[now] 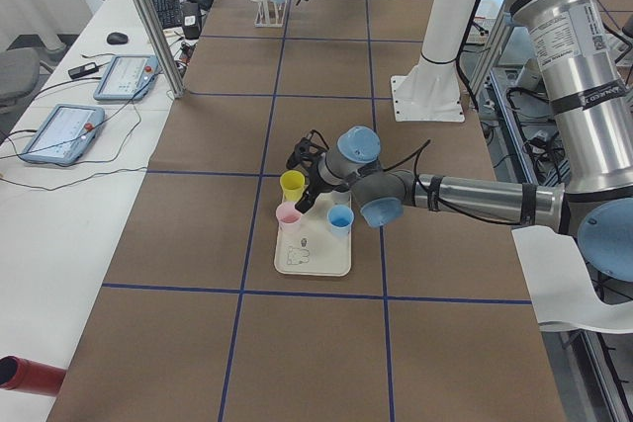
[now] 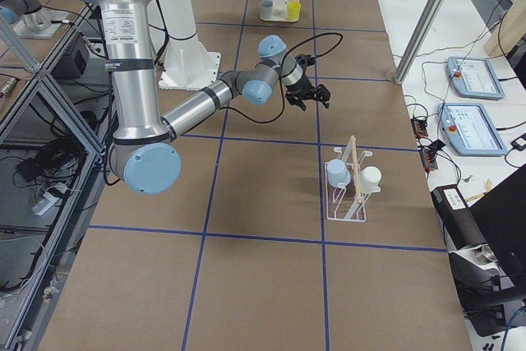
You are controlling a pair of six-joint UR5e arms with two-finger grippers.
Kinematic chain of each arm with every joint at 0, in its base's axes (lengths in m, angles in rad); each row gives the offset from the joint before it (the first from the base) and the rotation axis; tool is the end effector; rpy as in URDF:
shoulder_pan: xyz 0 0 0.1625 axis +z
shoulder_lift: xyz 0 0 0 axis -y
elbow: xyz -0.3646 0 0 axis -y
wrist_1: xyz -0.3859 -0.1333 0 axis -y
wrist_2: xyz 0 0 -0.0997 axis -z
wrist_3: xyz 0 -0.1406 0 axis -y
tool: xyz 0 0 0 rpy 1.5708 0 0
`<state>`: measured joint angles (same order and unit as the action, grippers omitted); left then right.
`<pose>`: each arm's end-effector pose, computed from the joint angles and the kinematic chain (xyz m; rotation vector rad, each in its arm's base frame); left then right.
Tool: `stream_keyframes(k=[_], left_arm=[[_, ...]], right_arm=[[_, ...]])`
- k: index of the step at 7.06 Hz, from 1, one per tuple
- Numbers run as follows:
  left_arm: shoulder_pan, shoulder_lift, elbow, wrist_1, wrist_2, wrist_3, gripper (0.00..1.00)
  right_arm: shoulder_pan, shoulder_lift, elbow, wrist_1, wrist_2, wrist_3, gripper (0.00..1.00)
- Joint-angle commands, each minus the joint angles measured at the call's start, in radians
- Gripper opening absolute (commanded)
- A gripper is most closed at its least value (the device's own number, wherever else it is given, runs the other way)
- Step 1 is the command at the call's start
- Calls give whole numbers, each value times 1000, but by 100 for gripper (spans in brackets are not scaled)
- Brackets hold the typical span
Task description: Transfer IKEA cup to right arm and place on rack
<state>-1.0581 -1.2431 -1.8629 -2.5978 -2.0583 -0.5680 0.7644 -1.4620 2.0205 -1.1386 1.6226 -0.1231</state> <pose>0.1506 -0.4050 0.5060 0.6023 0.8816 0.1916 -0.3018 -0.4640 0.3140 0.9507 -0.3903 -0.8754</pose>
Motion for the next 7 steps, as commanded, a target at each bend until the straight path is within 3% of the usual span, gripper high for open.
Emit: stream_keyframes(k=[1, 4, 6, 7], left_arm=[[3, -92, 111, -33, 1, -94, 100], [3, -188, 220, -35, 1, -113, 98], [3, -200, 244, -36, 21, -115, 84], [3, -199, 269, -51, 23, -113, 73]], right_arm=[[-110, 38, 46, -1, -3, 271, 100], [-157, 94, 46, -10, 3, 327, 100], [-157, 94, 47, -10, 3, 327, 100], [-157, 94, 47, -10, 3, 327, 100]])
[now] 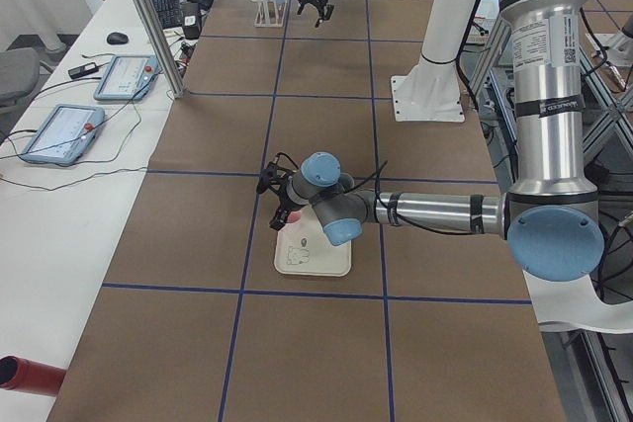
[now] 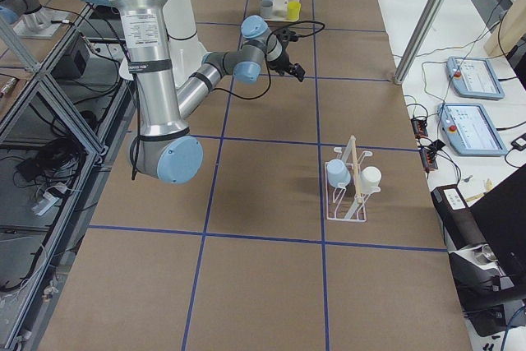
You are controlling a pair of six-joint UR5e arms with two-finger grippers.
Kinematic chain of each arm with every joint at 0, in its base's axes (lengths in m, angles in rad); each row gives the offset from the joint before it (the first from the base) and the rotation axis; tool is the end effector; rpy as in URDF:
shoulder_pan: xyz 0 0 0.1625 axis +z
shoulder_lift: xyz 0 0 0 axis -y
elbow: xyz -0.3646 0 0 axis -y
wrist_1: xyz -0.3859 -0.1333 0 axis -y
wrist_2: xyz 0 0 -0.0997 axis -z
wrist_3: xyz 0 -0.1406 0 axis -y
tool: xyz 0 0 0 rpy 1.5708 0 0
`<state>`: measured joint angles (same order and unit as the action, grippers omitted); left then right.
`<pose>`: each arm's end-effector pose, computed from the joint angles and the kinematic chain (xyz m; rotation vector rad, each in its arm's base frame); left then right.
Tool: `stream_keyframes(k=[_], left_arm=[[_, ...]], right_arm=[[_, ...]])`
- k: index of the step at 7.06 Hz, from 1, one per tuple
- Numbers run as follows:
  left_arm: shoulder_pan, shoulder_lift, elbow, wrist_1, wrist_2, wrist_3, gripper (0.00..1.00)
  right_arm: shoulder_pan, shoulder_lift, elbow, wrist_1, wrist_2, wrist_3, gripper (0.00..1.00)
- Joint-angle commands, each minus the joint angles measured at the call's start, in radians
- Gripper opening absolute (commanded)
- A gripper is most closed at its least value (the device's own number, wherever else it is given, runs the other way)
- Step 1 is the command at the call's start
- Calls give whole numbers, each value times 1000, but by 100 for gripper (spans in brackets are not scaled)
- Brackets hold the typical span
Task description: Transfer IKEA cup to right arm and place on rack
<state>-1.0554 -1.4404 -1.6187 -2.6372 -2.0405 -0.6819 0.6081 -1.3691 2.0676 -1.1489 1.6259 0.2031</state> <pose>0.1842 -0.4666 0.5422 0.5533 0.8979 0.0802 -0.3701 -0.4106 0.2429 0.9301 -0.6736 -0.7075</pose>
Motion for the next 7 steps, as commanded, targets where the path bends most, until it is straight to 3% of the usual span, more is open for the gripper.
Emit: stream_keyframes(k=[1, 2, 6, 7], left_arm=[[0, -2, 78, -83, 5, -2, 69], [0, -2, 110, -137, 5, -7, 69], [5, -3, 103, -147, 5, -54, 47], [6, -3, 105, -155, 3, -56, 46]], right_arm=[[-1, 1, 0, 0, -1, 1, 100], [-1, 1, 0, 0, -1, 1, 100], [1, -1, 0, 0, -6, -1, 100], [1, -1, 0, 0, -6, -1, 100]])
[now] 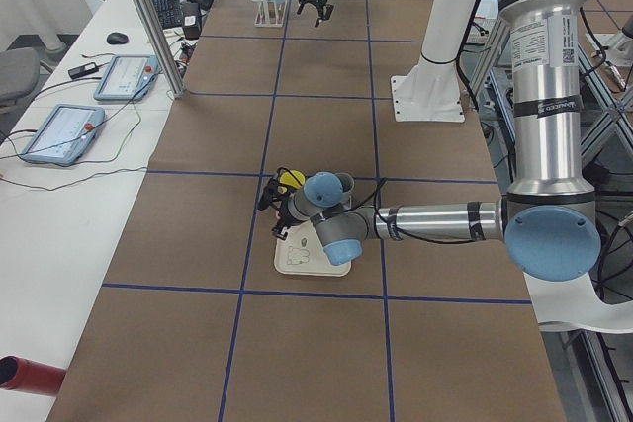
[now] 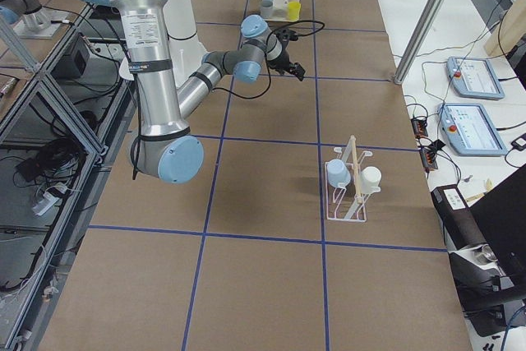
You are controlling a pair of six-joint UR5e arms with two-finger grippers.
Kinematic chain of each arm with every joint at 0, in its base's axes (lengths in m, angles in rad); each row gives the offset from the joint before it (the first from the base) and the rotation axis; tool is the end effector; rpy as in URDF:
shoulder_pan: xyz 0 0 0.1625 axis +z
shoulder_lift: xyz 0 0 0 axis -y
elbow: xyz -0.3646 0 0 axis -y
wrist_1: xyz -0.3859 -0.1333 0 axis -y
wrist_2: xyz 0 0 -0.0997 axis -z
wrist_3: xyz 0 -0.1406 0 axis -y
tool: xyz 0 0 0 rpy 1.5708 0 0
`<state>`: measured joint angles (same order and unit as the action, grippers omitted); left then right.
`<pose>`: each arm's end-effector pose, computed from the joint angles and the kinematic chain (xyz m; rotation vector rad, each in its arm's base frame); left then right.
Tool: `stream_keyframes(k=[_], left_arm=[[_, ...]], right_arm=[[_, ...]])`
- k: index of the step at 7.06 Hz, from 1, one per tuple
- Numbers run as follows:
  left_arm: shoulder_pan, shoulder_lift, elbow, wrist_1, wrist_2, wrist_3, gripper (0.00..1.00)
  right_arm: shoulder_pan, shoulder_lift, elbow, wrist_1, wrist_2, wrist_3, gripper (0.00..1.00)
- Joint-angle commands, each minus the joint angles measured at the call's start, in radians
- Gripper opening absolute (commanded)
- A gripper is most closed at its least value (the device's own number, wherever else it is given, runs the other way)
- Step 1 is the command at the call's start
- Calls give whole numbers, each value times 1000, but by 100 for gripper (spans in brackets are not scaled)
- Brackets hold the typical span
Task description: Transfer IKEA cup to right arm and place on rack
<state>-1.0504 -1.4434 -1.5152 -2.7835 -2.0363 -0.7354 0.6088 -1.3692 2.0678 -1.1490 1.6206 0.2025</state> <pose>0.1838 -0.4619 0.5736 0.5675 0.9337 0.0464 -0.3694 -0.4115 0.2429 0.9331 -0.6689 -0.7045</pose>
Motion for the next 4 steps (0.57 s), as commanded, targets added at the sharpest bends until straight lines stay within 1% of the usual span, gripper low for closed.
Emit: stream_keyframes(k=[1, 3, 4], left_arm=[[9, 0, 1, -8, -1, -2, 46], [30, 1, 3, -16, -1, -2, 46], [38, 3, 4, -25, -1, -4, 42]], right_arm=[[0, -1, 0, 0, -1, 0, 100], [0, -1, -2, 0, -2, 0, 100], [0, -1, -2, 0, -2, 0, 100]])
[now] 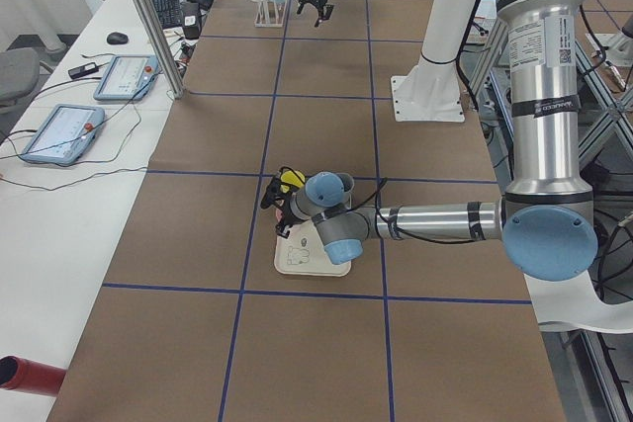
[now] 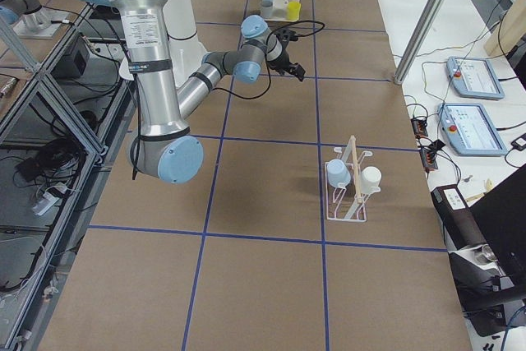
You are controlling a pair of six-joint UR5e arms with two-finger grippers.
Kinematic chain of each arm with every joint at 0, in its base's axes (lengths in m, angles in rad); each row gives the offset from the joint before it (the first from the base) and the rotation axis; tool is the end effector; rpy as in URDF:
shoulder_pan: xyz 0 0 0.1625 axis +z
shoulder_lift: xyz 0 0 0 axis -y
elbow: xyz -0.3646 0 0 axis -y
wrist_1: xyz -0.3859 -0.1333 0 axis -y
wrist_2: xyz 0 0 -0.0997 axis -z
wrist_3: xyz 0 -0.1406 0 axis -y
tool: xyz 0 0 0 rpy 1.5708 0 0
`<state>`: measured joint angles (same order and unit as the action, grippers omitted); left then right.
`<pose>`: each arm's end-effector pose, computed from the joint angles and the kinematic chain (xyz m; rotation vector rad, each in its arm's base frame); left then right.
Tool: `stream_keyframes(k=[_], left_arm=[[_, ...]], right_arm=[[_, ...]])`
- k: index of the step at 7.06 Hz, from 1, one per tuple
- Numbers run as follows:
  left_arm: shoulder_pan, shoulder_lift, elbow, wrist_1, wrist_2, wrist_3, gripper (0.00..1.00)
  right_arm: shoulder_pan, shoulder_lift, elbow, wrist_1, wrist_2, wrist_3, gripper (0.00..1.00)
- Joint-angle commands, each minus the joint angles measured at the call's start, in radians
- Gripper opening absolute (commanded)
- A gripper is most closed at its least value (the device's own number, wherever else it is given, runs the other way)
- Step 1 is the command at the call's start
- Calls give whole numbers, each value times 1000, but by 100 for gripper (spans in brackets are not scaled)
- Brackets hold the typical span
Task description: Transfer IKEA cup to right arm and place on rack
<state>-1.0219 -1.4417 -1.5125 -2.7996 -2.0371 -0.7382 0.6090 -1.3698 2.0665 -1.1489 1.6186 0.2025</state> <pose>0.1964 -0.4554 0.5733 0.5621 0.9491 0.0730 -0.3694 -0.4120 0.2438 0.9326 -0.6662 -0.7034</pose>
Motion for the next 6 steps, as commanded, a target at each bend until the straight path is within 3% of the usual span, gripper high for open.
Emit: stream_keyframes(k=[1, 2, 6], left_arm=[[9, 3, 1, -14, 0, -1, 29], [11, 6, 1, -14, 0, -1, 4], [-12, 15, -27, -6, -14, 14, 0]], right_arm=[[0, 0, 0, 0, 0, 0, 100], [0, 0, 0, 0, 0, 0, 100], [-3, 2, -2, 11, 4, 0, 100]])
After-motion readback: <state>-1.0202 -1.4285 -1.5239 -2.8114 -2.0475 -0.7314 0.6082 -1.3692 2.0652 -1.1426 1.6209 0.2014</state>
